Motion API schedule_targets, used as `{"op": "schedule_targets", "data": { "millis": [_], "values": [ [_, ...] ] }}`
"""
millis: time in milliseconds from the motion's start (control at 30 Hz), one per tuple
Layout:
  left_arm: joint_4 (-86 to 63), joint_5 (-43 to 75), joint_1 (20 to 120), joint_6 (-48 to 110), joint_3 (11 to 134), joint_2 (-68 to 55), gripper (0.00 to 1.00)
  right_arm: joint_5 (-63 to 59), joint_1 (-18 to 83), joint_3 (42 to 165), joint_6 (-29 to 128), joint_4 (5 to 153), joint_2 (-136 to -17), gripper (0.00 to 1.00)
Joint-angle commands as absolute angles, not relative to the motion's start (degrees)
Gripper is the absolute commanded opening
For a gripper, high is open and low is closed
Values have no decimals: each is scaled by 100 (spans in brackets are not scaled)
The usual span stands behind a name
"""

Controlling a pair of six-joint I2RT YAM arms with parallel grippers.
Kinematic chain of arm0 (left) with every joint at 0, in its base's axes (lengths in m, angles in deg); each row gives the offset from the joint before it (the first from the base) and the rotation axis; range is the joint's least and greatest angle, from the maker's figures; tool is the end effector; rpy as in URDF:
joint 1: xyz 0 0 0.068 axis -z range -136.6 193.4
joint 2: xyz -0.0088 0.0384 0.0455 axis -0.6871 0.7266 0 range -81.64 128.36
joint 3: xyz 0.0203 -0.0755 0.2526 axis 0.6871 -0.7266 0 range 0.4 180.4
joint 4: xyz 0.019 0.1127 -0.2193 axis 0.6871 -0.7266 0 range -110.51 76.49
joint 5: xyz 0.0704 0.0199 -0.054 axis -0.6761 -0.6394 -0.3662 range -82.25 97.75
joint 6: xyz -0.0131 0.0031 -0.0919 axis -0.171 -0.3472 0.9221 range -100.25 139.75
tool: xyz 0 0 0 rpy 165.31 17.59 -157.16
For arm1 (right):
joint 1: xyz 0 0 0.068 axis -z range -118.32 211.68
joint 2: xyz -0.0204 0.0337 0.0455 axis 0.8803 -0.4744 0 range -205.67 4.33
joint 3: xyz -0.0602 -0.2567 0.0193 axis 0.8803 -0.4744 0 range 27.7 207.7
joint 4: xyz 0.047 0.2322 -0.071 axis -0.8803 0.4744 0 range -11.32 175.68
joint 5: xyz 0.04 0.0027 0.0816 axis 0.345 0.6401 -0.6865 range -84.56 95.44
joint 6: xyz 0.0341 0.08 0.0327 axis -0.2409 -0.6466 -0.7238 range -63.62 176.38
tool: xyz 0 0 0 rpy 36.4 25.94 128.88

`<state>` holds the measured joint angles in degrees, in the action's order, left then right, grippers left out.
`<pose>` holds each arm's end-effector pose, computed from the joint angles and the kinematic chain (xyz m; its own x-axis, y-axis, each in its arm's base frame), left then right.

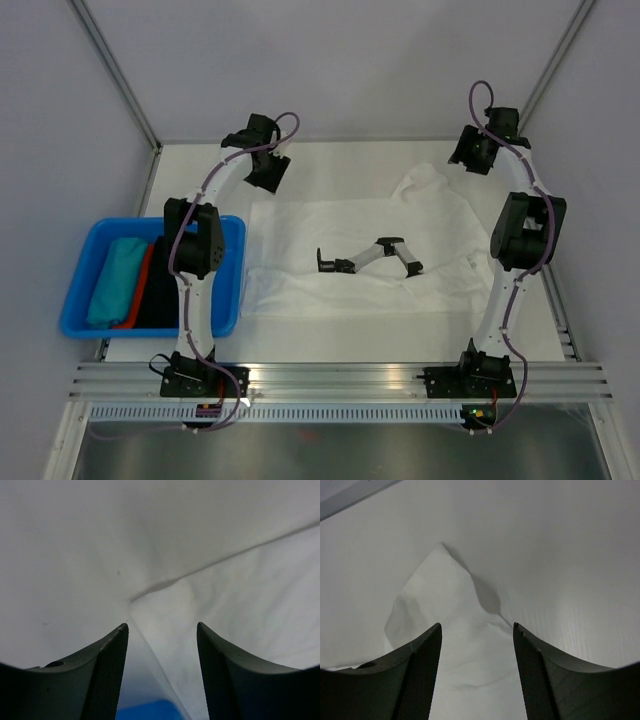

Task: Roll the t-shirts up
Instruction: Fold the tshirt

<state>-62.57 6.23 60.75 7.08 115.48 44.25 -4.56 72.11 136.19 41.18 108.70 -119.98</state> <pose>0.4643 -0.1427 0.1999 -0.7428 0.4617 -0.4848 0.4595 0.8783 0.1324 0.5045 -0.0781 0.2073 -0.6654 0.3850 -0.6396 0.2424 0.9217 0.3028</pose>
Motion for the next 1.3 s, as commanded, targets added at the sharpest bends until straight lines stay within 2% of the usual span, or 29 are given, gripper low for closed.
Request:
{"op": "schedule_targets", "data": {
  "millis": [0,100,233,400,500,567,633,700,767,800,867,900,967,1067,1167,1267],
  "values": [
    [-6493,230,5747,1149,11817,4755,63,-739,6968,14484,4303,11427,-12801,65],
    [-6519,186,5562,1096,11904,5124,66,-880,6819,15222,4294,11515,-13644,65],
    [-6642,256,5360,1079,11931,5327,66,-863,6695,15286,4320,11516,-13963,65],
    [-6739,1045,5307,1043,11817,5345,52,-828,6607,14786,4426,11305,-13893,62],
    [-6739,1511,5307,1061,11606,5214,50,-784,6607,14566,4469,11226,-13762,60],
    [-6739,1522,5307,1070,11588,5222,47,-766,6607,14521,4504,11225,-13726,54],
    [-6722,1487,5307,1070,11615,5257,36,-801,6598,14512,4513,11269,-13691,40],
    [-6722,1539,5307,1026,11588,5240,16,-854,6598,14478,4514,11287,-13604,29],
    [-6713,1601,5307,1008,11553,5231,3,-863,6598,14451,4522,11269,-13516,20],
    [-6695,1636,5307,973,11501,5170,2,-845,6607,14390,4566,11260,-13385,14],
    [-6608,1863,5307,894,11396,5029,2,-828,6616,14302,4610,11243,-13208,9],
    [-6503,1969,5307,816,11291,4915,2,-836,6616,14188,4662,11234,-12981,1],
    [-6099,2276,5307,692,10825,4459,2,-924,6633,14004,4707,11182,-12673,0],
    [-5669,2514,5307,403,10245,3879,2,-951,6712,12830,4768,10630,-11516,0],
    [-5413,2707,5307,78,9744,3386,2,-950,6791,11863,4882,10470,-10872,0],
    [-5193,3023,5307,-300,9287,2948,2,-1179,7203,10870,4769,10251,-9880,0]
  ]
}}
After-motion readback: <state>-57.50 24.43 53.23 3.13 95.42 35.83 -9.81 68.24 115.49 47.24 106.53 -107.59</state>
